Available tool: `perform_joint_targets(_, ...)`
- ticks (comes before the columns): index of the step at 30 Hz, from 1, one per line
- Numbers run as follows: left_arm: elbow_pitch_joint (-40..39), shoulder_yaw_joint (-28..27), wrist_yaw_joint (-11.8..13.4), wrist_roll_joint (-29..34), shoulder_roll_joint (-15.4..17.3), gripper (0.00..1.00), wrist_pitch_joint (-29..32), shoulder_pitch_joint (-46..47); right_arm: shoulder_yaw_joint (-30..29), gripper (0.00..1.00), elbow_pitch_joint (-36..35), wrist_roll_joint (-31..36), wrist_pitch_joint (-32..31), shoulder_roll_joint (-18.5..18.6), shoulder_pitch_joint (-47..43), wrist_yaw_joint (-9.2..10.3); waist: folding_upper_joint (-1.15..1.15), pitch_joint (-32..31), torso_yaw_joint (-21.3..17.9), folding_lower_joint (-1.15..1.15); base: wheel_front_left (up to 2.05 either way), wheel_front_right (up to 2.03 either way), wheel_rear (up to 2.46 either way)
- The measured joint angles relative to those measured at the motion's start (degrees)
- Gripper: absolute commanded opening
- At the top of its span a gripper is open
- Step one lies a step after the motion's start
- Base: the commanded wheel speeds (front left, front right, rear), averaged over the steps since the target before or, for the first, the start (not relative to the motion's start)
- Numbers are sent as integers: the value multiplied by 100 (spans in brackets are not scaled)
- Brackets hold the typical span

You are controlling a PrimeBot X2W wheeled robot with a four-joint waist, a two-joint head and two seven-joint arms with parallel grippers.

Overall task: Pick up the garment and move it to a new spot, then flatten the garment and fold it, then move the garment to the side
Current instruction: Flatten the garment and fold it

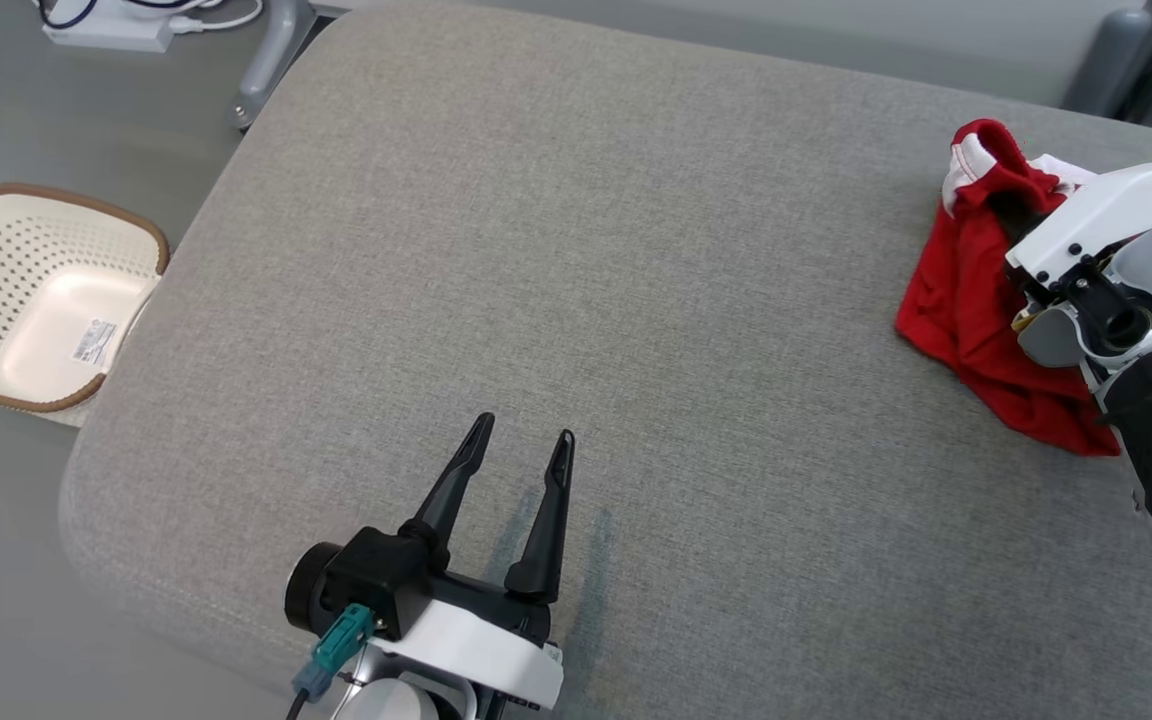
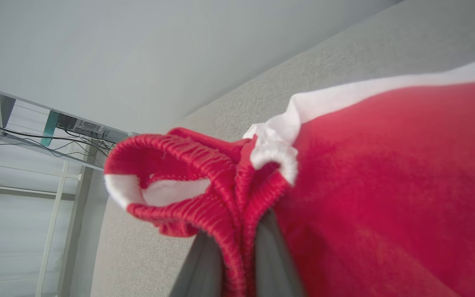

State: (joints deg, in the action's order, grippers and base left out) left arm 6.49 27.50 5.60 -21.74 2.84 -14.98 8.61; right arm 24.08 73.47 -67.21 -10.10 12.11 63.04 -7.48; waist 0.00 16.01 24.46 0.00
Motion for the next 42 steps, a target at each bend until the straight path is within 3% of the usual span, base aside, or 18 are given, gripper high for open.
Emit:
perform_joint_targets(1,0,16,1,-2,-1,100,-1,8,-5,0,7,8,8,-11,-3,0,0,16,25,0,0,0,0)
perform_joint_targets(2,1,25,2,-10,0,100,-1,9,-1,31,13,33,31,-19,-13,0,0,29,46,0,0,0,0)
perform_joint_targets(3,4,34,4,-16,1,100,-1,10,4,71,16,73,57,-25,-21,0,0,40,63,0,0,0,0)
perform_joint_targets(4,8,43,11,-19,1,100,0,12,-11,100,18,81,56,-26,-43,0,0,46,78,0,0,0,0)
perform_joint_targets(20,199,-158,-9,56,-2,100,0,-30,18,100,32,377,207,-820,293,0,0,-408,-169,0,0,0,0)
perform_joint_targets(29,200,-472,-105,167,-2,100,0,-245,399,100,-481,624,548,-888,528,0,0,-851,-540,0,0,0,0)
perform_joint_targets(35,9,-821,-135,104,0,100,-1,-251,1183,100,-1308,1473,1466,-267,286,0,0,-1087,-919,0,0,0,0)
perform_joint_targets(42,-175,-1155,-148,54,-2,100,-1,-250,1488,100,-2078,2116,2405,475,-498,-1,0,-1299,-1395,0,0,0,0)
